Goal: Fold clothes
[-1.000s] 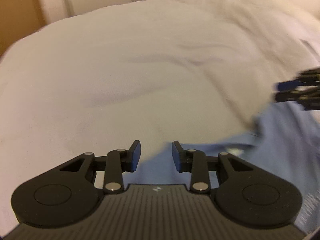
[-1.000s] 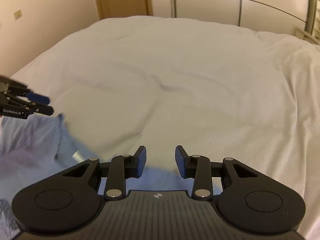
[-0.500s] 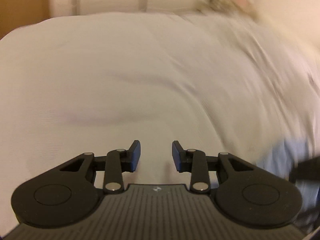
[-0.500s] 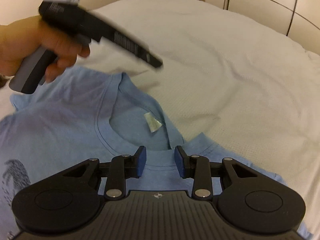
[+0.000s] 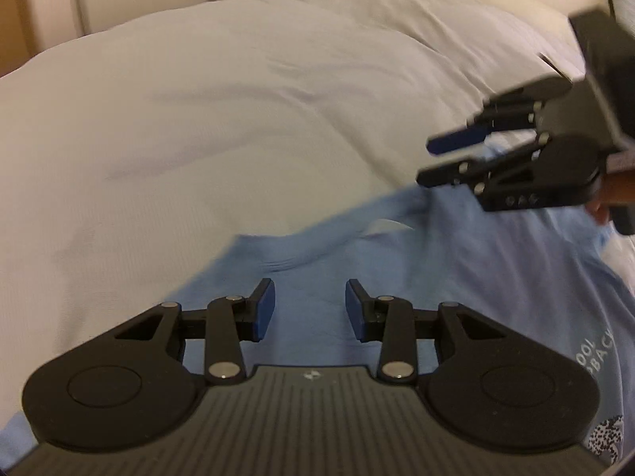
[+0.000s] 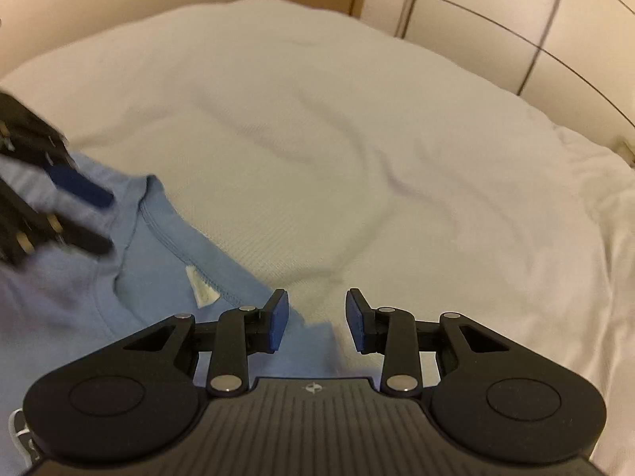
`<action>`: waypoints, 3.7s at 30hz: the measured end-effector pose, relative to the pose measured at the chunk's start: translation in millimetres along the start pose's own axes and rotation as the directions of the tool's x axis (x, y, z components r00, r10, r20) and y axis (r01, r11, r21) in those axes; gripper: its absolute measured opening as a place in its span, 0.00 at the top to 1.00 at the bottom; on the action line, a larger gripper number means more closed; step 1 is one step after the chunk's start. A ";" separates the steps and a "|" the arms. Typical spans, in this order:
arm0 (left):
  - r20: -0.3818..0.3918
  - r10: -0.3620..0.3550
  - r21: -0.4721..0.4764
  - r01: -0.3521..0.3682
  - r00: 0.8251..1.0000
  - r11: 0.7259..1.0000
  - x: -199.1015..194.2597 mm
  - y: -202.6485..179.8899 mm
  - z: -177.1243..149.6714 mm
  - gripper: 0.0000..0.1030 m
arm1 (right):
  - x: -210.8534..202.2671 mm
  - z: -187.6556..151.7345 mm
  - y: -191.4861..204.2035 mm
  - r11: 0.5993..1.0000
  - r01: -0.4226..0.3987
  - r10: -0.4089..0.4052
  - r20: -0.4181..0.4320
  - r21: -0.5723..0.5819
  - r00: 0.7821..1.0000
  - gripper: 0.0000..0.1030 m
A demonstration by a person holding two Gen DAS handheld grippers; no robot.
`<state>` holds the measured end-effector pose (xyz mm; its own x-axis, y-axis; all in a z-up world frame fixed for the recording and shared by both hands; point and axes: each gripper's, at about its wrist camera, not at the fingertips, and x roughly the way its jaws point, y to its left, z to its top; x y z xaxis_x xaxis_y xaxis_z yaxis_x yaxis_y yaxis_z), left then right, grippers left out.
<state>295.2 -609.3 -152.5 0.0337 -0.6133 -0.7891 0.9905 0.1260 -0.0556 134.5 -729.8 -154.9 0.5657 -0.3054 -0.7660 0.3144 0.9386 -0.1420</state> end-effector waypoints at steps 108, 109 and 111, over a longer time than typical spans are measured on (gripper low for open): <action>-0.033 -0.053 0.998 0.030 0.998 -0.061 -112.7 185.3 -169.8 1.00 | 15.0 90.9 490.9 0.918 0.152 -0.218 -0.146 -0.366 0.965 0.66; -0.039 -0.056 0.998 0.036 0.998 -0.049 -114.0 185.6 -166.7 1.00 | 19.1 92.0 492.6 0.913 0.161 -0.228 -0.142 -0.375 0.963 0.66; -0.051 -0.059 0.998 0.049 0.997 -0.036 -116.0 186.1 -163.2 1.00 | 25.1 93.3 493.4 0.907 0.171 -0.240 -0.137 -0.385 0.961 0.67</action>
<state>453.8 -387.4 -171.2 -0.0312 -0.5792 -0.8146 0.0991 -0.8128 0.5741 375.0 -289.3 -185.7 0.3637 -0.4964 -0.7882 0.0889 0.8608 -0.5011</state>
